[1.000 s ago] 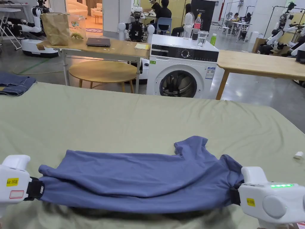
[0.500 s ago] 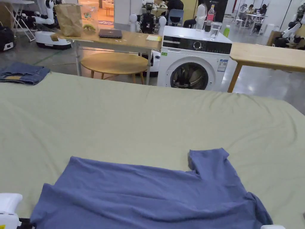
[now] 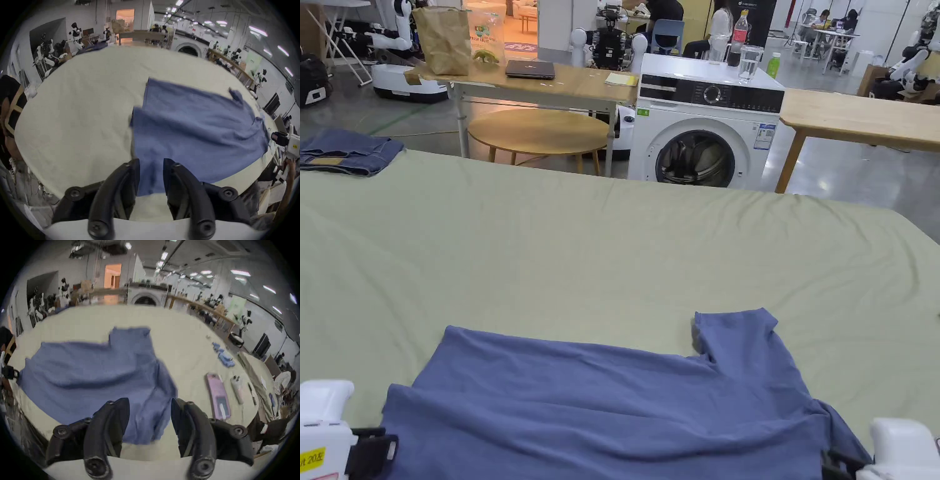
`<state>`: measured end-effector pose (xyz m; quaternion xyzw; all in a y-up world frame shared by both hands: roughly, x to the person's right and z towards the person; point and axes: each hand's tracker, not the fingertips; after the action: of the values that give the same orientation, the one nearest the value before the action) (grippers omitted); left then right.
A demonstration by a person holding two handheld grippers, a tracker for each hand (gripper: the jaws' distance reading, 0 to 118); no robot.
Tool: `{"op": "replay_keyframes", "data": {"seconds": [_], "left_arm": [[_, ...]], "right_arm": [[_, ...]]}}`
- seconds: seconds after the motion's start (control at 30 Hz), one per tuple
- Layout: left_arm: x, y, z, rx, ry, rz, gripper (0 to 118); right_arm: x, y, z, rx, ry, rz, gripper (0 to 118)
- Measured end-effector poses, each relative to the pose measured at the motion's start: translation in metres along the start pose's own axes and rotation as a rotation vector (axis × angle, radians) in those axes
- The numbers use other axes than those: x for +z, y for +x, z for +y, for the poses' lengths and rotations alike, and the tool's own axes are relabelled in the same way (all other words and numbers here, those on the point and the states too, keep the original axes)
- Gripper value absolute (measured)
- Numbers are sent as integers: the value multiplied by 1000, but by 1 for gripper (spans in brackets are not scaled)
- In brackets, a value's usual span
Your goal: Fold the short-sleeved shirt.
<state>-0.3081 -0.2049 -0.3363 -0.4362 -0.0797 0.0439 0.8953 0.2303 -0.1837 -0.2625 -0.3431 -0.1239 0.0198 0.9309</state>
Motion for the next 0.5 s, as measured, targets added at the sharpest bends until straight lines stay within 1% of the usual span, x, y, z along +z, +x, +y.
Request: {"op": "replay_keyframes", "data": {"seconds": [0.03,0.17,0.2,0.23,0.27,0.3,0.33,0.4,0.43,0.47,0.5], "left_arm": [[5,5,5,-2,55,-16,32],[20,30,23,-51,265,-11,32],[24,38,25,-65,332,-3,32],[28,46,28,-73,404,0,32],[30,51,28,-81,466,1,31],[32,57,29,-90,521,13,31],[32,65,32,-100,557,30,25],[32,78,37,-125,574,77,2],[26,77,40,-124,598,88,0],[26,79,40,-117,628,104,0],[27,81,41,-110,642,89,0]], "right_arm": [[5,-4,8,-16,57,-2,55],[15,-31,30,-38,251,6,55],[17,-40,34,-50,308,19,52],[18,-50,39,-54,345,26,40],[18,-58,42,-51,368,32,22],[17,-67,45,-57,400,54,8],[16,-76,48,-62,423,65,6],[15,-90,52,-73,457,109,0],[14,-97,53,-76,473,125,0],[13,-103,54,-71,477,119,0],[13,-108,55,-68,483,124,0]]}}
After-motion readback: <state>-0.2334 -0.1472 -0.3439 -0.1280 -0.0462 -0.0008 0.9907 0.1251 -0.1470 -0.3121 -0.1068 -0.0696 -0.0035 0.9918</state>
